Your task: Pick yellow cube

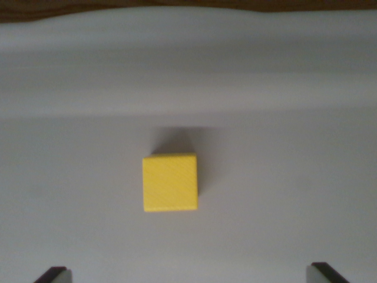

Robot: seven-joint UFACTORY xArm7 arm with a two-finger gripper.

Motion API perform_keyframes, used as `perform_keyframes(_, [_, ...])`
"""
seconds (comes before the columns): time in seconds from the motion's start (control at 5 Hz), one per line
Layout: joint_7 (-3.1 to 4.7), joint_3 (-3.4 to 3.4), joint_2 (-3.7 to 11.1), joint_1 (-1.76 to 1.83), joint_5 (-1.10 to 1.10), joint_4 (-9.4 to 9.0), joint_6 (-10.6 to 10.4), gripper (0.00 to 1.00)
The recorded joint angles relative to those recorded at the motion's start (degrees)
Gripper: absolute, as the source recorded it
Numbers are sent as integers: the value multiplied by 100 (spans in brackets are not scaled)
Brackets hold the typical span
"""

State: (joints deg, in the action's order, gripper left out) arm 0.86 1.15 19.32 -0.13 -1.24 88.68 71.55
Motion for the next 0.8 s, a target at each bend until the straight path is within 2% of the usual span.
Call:
perform_keyframes(0.2, [33, -18, 272, 16, 0, -31, -233, 0])
perform_keyframes(0.4, [33, -18, 272, 16, 0, -31, -233, 0])
perform_keyframes(0.6, [64, -34, 524, 31, 1, -60, -450, 0])
perform_keyframes(0.8, [64, -34, 524, 31, 1, -60, -450, 0])
